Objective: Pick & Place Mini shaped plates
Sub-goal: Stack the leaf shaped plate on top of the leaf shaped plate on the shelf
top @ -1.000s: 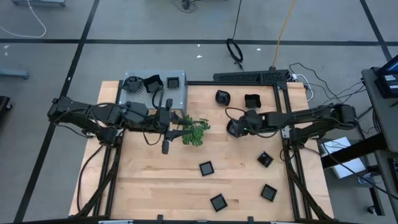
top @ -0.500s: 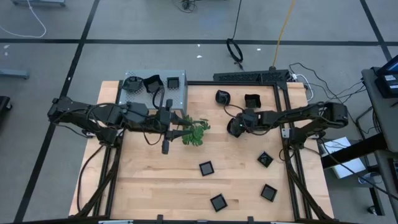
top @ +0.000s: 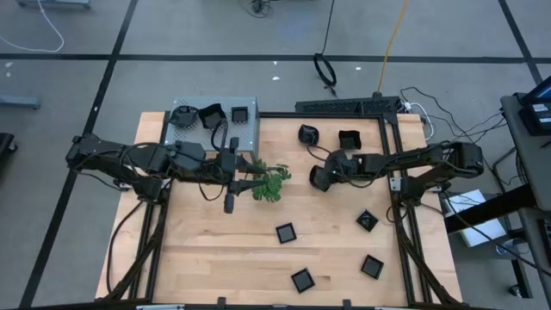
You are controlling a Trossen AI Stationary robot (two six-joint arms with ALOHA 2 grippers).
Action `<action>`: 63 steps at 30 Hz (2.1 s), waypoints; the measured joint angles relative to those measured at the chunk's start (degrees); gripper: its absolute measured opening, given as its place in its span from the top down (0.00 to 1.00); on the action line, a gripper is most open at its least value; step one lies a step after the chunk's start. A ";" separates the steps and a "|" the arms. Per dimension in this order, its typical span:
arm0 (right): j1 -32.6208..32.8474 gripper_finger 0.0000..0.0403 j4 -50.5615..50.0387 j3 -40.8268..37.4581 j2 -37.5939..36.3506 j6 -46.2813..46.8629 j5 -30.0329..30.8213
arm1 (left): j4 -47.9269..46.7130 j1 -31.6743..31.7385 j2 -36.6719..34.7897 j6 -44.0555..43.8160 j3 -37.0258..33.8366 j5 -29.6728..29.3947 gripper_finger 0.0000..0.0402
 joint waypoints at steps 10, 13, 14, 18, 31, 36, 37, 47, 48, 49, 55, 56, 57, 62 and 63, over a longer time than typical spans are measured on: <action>9.27 1.00 7.34 -0.02 -4.30 -9.13 -4.55 | 0.12 0.00 0.00 0.00 0.00 0.00 0.70; 13.21 1.00 10.54 0.00 -4.60 -9.00 -4.55 | 0.22 0.00 0.00 0.00 0.00 0.00 0.70; 14.37 1.00 11.58 0.09 -4.61 -8.92 -4.55 | 0.22 0.00 0.00 0.00 0.00 0.00 0.70; 17.45 1.00 16.33 0.94 -4.57 -7.62 -4.28 | 0.29 0.04 0.00 -1.65 0.00 0.02 0.70; 19.09 1.00 26.05 12.59 6.68 -12.74 -2.92 | 0.89 0.02 0.00 -9.57 0.00 0.02 0.70; 19.91 1.00 26.21 22.77 16.84 -16.18 -4.58 | 0.94 0.02 0.00 -10.58 0.00 0.02 0.70; 19.93 1.00 26.15 24.52 18.75 -16.67 -5.98 | 0.98 0.02 0.00 -10.58 0.00 0.02 0.70; 20.23 1.00 26.02 36.35 34.66 -16.71 -12.74 | 1.18 -0.02 0.00 -10.84 0.00 1.23 0.70; 20.24 1.00 26.43 36.50 35.60 -16.73 -12.76 | 1.14 -0.02 0.00 -10.84 0.00 1.56 0.70; 20.26 1.00 26.68 36.50 36.41 -16.70 -12.77 | 1.14 -0.02 0.00 -10.84 0.00 1.92 0.70; 20.26 1.00 26.98 36.49 38.06 -16.61 -13.27 | 0.76 -0.09 0.00 -10.93 0.00 2.12 0.70; 20.26 1.00 27.25 36.51 37.94 -16.63 -13.26 | 0.72 -0.11 0.00 -10.93 0.00 2.12 0.70; 20.26 1.00 27.43 36.55 37.88 -16.62 -13.25 | 0.72 -0.13 0.00 -10.94 0.00 2.12 0.70; 20.05 0.94 27.22 36.53 38.01 -15.98 -13.22 | 0.67 -0.13 0.00 -10.97 0.00 2.12 0.70; 20.00 0.92 27.42 36.53 37.98 -15.41 -13.27 | 0.59 -0.13 0.00 -10.99 0.00 2.14 0.70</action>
